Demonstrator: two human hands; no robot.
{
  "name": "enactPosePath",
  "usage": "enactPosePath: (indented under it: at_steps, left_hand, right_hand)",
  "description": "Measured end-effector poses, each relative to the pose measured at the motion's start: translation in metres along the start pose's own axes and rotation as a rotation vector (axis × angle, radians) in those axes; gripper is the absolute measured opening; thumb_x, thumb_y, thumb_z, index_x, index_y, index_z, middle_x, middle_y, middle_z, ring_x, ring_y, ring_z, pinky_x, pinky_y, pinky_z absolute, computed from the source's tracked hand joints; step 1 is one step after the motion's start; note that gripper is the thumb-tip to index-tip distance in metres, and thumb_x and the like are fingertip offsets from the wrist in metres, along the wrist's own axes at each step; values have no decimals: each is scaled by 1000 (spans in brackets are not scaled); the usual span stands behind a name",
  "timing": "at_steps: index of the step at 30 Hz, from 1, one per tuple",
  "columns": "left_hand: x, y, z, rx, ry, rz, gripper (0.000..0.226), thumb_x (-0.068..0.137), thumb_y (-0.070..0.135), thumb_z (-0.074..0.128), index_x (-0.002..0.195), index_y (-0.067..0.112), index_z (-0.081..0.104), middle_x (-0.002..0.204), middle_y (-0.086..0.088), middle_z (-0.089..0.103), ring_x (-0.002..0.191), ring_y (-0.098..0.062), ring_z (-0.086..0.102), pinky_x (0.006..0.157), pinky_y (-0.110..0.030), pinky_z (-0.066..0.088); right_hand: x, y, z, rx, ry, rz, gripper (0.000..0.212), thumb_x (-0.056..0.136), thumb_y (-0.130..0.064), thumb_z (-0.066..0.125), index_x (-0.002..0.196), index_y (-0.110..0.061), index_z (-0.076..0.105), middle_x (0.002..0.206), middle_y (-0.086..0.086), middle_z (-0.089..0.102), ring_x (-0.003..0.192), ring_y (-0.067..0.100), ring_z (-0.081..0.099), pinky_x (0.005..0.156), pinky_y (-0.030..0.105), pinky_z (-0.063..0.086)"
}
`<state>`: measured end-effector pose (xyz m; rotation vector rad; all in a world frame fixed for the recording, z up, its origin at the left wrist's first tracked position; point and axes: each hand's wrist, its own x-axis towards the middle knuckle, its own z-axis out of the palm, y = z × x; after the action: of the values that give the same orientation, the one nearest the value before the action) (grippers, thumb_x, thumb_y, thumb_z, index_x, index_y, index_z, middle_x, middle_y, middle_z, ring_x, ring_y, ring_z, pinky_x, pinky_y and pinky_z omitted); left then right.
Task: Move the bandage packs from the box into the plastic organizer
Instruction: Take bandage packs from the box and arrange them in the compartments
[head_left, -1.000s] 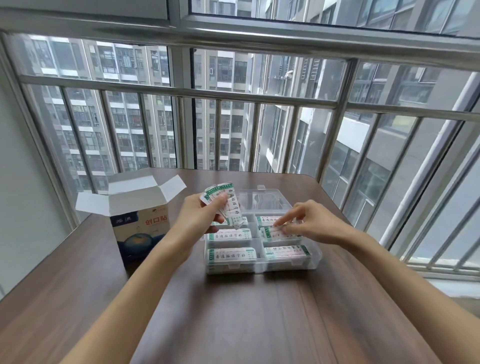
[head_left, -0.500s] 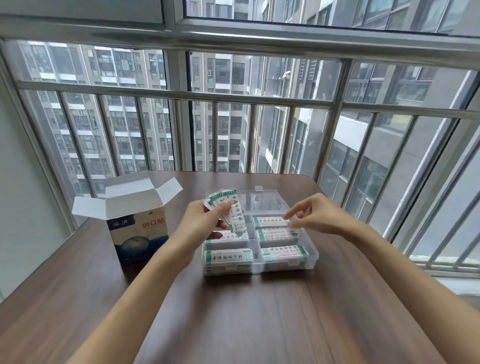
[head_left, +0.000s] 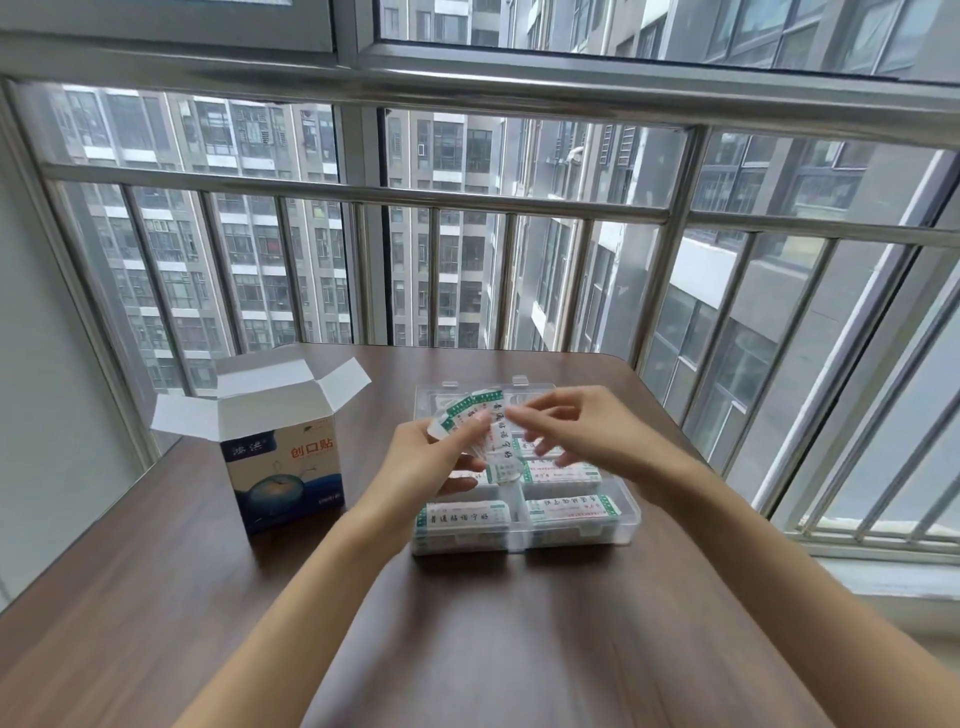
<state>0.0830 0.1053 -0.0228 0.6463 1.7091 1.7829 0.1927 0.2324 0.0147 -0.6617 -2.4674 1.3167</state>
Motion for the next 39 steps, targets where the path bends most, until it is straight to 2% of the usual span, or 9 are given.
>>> enactPosePath:
  at_steps: [4,9,12,16,21,26,33,36,39]
  left_hand:
    - [-3,0,4,-43,-10,-18,18,85,35,68,92,18,71,74,10,70,61,6,61,51,-11,43]
    - [-9,4,-2,-129,-42,-34,8,91,19,61,86,18,67,75,8,73,76,3,67,61,-20,40]
    - [-9,4,-4,-5,44,38,11,89,26,65,89,17,71,70,9,72,68,6,66,61,-21,39]
    - [-11,5,-3,35,92,123,14,82,26,72,85,12,74,71,2,71,55,6,60,52,-10,43]
    - [-9,4,-6,-43,51,32,9,84,26,70,78,20,70,66,9,70,58,5,61,63,-23,36]
    - [-9,11,-20,50,174,167,12,88,22,65,78,20,70,68,7,70,55,5,59,58,-16,37]
    - [-2,1,-48,55,391,341,9,88,18,65,81,20,71,68,8,70,53,4,60,46,-5,37]
    - [-1,-8,-50,50,394,324,10,89,19,65,81,22,70,67,10,70,53,5,60,45,-8,39]
    - [0,-11,-54,35,388,310,9,89,18,64,83,20,71,69,9,70,54,4,61,45,-9,39]
  right_hand:
    - [-2,1,22,170,91,-5,12,78,-30,74,83,-20,70,80,-2,73,74,4,67,62,18,54]
    - [-1,5,23,496,173,111,26,75,-18,77,97,-5,71,86,8,74,69,10,68,63,19,56]
    - [-2,6,25,526,113,135,24,77,-19,75,98,-8,71,84,4,74,68,8,69,58,17,53]
    - [-3,6,30,491,64,86,15,81,-21,72,92,-12,73,81,1,74,69,7,68,60,17,51]
    - [0,6,33,605,138,108,20,80,-17,73,98,-10,70,75,0,73,59,7,67,54,16,51]
    - [2,8,24,623,139,87,23,84,-11,67,107,-4,67,93,8,73,78,13,69,63,16,53]
    - [25,-5,10,362,0,24,27,97,-1,41,105,-15,62,99,6,62,88,15,53,82,29,42]
    - [43,-12,20,108,-75,12,30,96,1,40,112,-8,63,95,3,62,82,12,50,75,22,39]
    - [58,-15,27,-82,-122,9,30,91,1,52,120,-2,60,107,6,65,85,11,59,69,18,50]
